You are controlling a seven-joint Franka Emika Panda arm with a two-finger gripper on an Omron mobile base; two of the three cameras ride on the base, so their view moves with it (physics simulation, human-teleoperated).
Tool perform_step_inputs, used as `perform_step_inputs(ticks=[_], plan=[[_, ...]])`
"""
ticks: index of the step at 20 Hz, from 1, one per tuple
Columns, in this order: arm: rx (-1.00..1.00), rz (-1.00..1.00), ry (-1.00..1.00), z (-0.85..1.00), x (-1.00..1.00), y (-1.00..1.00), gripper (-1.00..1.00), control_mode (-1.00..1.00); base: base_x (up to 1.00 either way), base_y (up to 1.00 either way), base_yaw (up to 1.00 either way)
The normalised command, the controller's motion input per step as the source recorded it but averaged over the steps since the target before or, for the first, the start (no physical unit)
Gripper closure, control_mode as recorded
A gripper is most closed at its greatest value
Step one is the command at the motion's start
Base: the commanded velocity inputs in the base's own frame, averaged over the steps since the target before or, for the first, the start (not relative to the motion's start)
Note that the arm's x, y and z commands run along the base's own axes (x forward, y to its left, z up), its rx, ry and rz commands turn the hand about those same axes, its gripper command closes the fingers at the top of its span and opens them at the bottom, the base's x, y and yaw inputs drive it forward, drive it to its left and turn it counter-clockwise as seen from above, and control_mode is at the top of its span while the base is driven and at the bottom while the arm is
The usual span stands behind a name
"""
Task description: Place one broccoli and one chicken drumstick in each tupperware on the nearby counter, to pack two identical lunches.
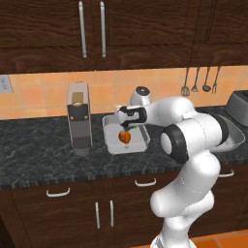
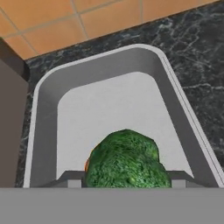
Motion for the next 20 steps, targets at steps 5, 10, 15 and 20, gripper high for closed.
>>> perform_step_inputs(ticks=[5, 10, 15, 20], plan=[[0.0, 0.02, -0.02, -0.36, 0.02, 0.03, -1.0, -1.0, 0.0, 0.0, 0.0], [0.0, 0.0, -0.07, 0.0, 0.02, -0.06, -1.0, -1.0, 0.0, 0.0, 0.0], [0.0, 0.0, -0.01, 0.19, 0.0, -0.21, -1.0, -1.0, 0.0, 0.0, 0.0], [-0.09, 0.03, 0.0, 0.52, 0.0, -0.19, -1.0, -1.0, 0.0, 0.0, 0.0]])
